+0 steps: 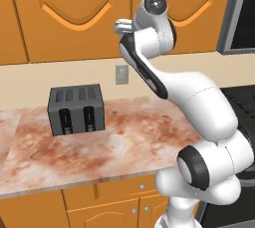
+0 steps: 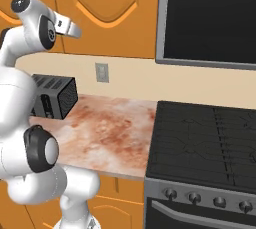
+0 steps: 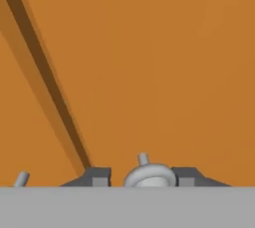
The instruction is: Move the ketchup and shaker from the cabinet to the dining counter.
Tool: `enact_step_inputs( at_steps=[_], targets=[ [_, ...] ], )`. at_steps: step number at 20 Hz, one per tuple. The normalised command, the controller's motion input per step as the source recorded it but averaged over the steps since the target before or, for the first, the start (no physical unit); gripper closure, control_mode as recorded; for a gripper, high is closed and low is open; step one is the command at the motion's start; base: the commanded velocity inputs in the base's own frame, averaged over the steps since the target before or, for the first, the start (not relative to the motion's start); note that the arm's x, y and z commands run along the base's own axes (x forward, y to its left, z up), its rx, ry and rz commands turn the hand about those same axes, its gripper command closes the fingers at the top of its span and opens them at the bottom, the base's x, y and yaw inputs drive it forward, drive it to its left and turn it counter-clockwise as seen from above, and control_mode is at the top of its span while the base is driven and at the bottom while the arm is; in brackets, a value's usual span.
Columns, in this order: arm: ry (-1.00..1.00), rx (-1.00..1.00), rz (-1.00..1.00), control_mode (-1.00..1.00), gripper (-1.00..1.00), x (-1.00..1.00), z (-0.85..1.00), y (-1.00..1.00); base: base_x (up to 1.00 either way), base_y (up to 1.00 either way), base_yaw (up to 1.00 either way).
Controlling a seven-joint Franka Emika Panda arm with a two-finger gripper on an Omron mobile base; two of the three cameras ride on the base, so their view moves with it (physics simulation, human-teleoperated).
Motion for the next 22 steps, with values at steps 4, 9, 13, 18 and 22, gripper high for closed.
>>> enact_step_inputs(
  at_steps=[4, 9, 13, 18, 22],
  targets=[
    [-0.01, 0.13, 0.0, -1.0, 1.0, -0.53, 0.0, 0.0, 0.0, 0.0, 0.0],
    [-0.02, 0.14, 0.0, -1.0, 1.0, -0.65, 0.01, -0.02, 0.0, 0.0, 0.0],
    [-0.04, 0.14, 0.0, -1.0, 1.0, -0.72, 0.07, -0.07, 0.0, 0.0, 0.0],
    [-0.01, 0.11, 0.0, -1.0, 1.0, -0.74, 0.2, -0.15, 0.0, 0.0, 0.0],
    [0.0, 0.08, 0.0, -1.0, 1.0, -0.71, 0.3, -0.22, 0.0, 0.0, 0.0]
  ],
)
